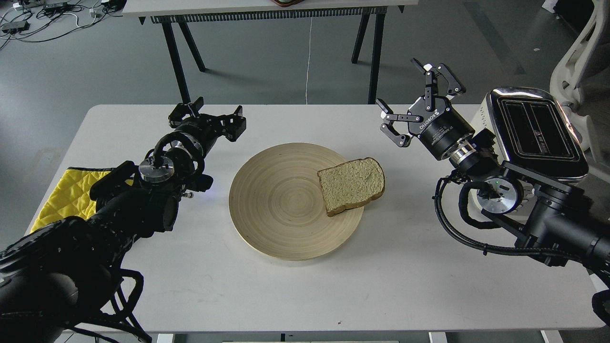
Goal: Put bread in toaster with right arm
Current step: 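Rotate the right gripper downward and move it toward the bread slice, then lower the open right gripper to the bread slice edge on the plate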
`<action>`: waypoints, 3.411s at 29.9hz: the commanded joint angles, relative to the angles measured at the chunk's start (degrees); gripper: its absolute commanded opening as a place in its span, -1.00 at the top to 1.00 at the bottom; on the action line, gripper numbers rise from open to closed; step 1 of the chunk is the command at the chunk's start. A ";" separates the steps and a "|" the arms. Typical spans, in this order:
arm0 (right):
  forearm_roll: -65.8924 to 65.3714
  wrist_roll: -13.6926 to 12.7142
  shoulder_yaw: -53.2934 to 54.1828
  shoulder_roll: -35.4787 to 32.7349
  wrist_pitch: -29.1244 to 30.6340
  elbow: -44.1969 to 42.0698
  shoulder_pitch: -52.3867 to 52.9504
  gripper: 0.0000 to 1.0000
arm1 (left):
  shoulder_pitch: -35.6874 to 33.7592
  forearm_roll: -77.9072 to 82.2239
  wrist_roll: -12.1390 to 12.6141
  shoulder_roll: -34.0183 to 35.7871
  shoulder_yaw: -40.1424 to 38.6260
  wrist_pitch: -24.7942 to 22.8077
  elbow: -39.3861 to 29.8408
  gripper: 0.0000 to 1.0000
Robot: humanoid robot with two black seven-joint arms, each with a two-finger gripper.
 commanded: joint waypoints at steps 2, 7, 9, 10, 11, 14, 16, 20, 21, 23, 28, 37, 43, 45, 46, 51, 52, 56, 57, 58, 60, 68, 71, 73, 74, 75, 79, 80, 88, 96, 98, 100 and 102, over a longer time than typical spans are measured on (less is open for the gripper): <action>0.00 0.00 0.08 -0.03 0.00 -0.09 -0.03 -0.97 | 0.02 0.00 0.01 0.00 0.20 -0.09 0.00 -1.00; 0.00 0.00 0.53 -0.12 0.00 0.00 -0.03 -0.97 | 0.02 0.00 -0.16 0.00 0.20 0.00 0.00 -1.00; 0.00 0.00 0.61 -0.12 0.00 -0.09 -0.03 -0.97 | 0.02 0.00 -0.07 0.00 0.20 0.00 0.00 -1.00; 0.00 0.00 0.53 -0.12 0.00 -0.09 -0.03 -0.97 | 0.02 0.00 -0.07 0.00 0.20 0.00 0.00 -1.00; -0.09 0.00 0.53 -0.12 0.00 -0.09 0.06 -0.97 | 0.02 0.00 -0.07 0.00 0.20 0.00 0.00 -1.00; -0.44 0.00 0.35 -0.12 0.00 -0.52 0.50 -0.97 | 0.02 0.00 -0.07 0.00 0.20 0.00 0.00 -1.00; -0.70 0.00 0.26 -0.12 0.00 -0.96 0.76 -0.97 | 0.02 0.00 -0.07 0.00 0.20 0.00 0.00 -1.00; -0.97 0.00 0.17 -0.47 0.00 -0.88 1.81 -0.97 | 0.02 0.00 -0.07 0.00 0.20 0.00 0.00 -1.00; -1.40 0.00 0.09 -0.47 0.00 -0.79 2.08 -0.97 | 0.02 0.00 -0.07 0.00 0.20 0.00 0.00 -1.00; -3.07 0.00 -0.09 -0.56 -3.55 -0.61 2.34 -0.97 | 0.02 0.00 -0.07 0.00 0.20 0.00 0.00 -1.00; -12.29 0.00 -0.62 -1.53 -16.20 1.14 4.63 -0.97 | 0.02 0.00 -0.07 0.00 0.20 0.00 0.00 -1.00; -24.51 -3.82 -9.21 -5.48 -37.12 6.57 9.28 -0.97 | 0.02 0.00 -0.07 0.00 0.20 0.00 0.00 -1.00; -31.89 -9.89 -19.06 -6.97 -48.64 13.01 13.06 -0.97 | 0.02 0.00 -0.07 0.00 0.20 0.00 0.00 -1.00; -32.96 -10.68 -21.96 -7.68 -50.32 13.36 13.42 -0.97 | -0.07 0.00 -0.07 0.00 0.20 0.00 0.00 -1.00; -32.96 -10.69 -24.06 -7.77 -51.02 13.45 13.85 -0.97 | -0.07 0.00 -0.07 0.00 0.20 0.00 0.00 -1.00; -33.22 -10.69 -31.81 -7.15 -52.44 13.36 14.04 -0.97 | -0.07 0.00 -0.07 0.00 0.20 0.00 0.00 -1.00; -33.31 -10.69 -32.25 -7.07 -52.44 13.27 13.77 -0.97 | -0.07 0.00 -0.07 0.00 0.20 0.00 0.00 -1.00; -33.31 -10.69 -33.05 -5.58 -52.44 12.22 12.37 -0.97 | -0.07 0.00 -0.07 0.00 0.20 0.00 0.00 -1.00; -33.31 -10.69 -33.05 -4.79 -52.44 11.87 12.02 -0.97 | -0.07 0.00 -0.07 0.00 0.20 0.00 0.00 -1.00; -33.22 -10.69 -33.05 -4.00 -52.44 11.52 11.75 -0.96 | -0.07 0.00 -0.07 0.00 0.20 0.00 0.00 -1.00; -33.05 -10.69 -33.05 -2.50 -52.52 10.64 11.05 -0.96 | -0.07 0.00 0.01 0.00 0.20 0.00 0.00 -1.00; -32.96 -10.78 -33.05 1.81 -53.23 9.40 8.50 -0.95 | -0.07 0.00 -0.07 0.00 0.20 0.00 0.00 -1.00; -32.96 -10.86 -33.05 2.43 -53.23 9.40 8.15 -0.94 | -0.07 0.00 -0.07 0.00 0.20 0.00 0.00 -1.00; -33.05 -10.86 -33.14 2.34 -53.23 9.49 8.15 -0.90 | -0.07 0.00 -0.07 0.00 0.20 0.00 0.00 -1.00; -33.22 -10.86 -33.14 2.43 -53.23 9.58 8.15 -0.88 | -0.07 0.00 -0.07 0.00 0.20 0.00 0.00 -1.00; -33.22 -10.86 -33.22 2.43 -53.23 9.58 8.15 -0.86 | -0.07 0.00 -0.07 0.00 0.20 0.00 0.00 -1.00; -33.49 -11.13 -33.49 2.51 -53.14 9.58 8.15 -0.76 | -0.07 0.00 -0.07 0.00 0.20 0.00 0.00 -1.00; -33.66 -11.39 -33.58 2.69 -53.14 9.58 8.15 -0.72 | -0.07 0.00 -0.07 0.00 0.20 0.00 0.00 -1.00; -33.57 -12.00 -34.98 3.22 -53.05 9.58 8.15 -0.64 | -0.07 0.00 -0.07 0.00 0.20 0.00 0.00 -1.00; -33.57 -12.09 -34.98 3.22 -52.79 9.84 8.15 -0.45 | -0.07 0.00 -0.07 0.00 0.20 0.00 0.00 -1.00; -33.57 -11.92 -34.98 3.22 -52.79 10.02 8.15 -0.35 | -0.07 0.00 -0.07 0.00 0.20 0.00 0.00 -1.00; -33.75 -11.74 -34.98 3.22 -52.70 10.02 8.15 -0.32 | -0.07 0.00 -0.07 0.00 0.20 0.00 0.00 -1.00; -34.27 -11.74 -34.98 3.22 -52.70 10.02 8.15 -0.27 | -0.07 0.00 -0.07 0.00 0.20 0.00 0.00 -1.00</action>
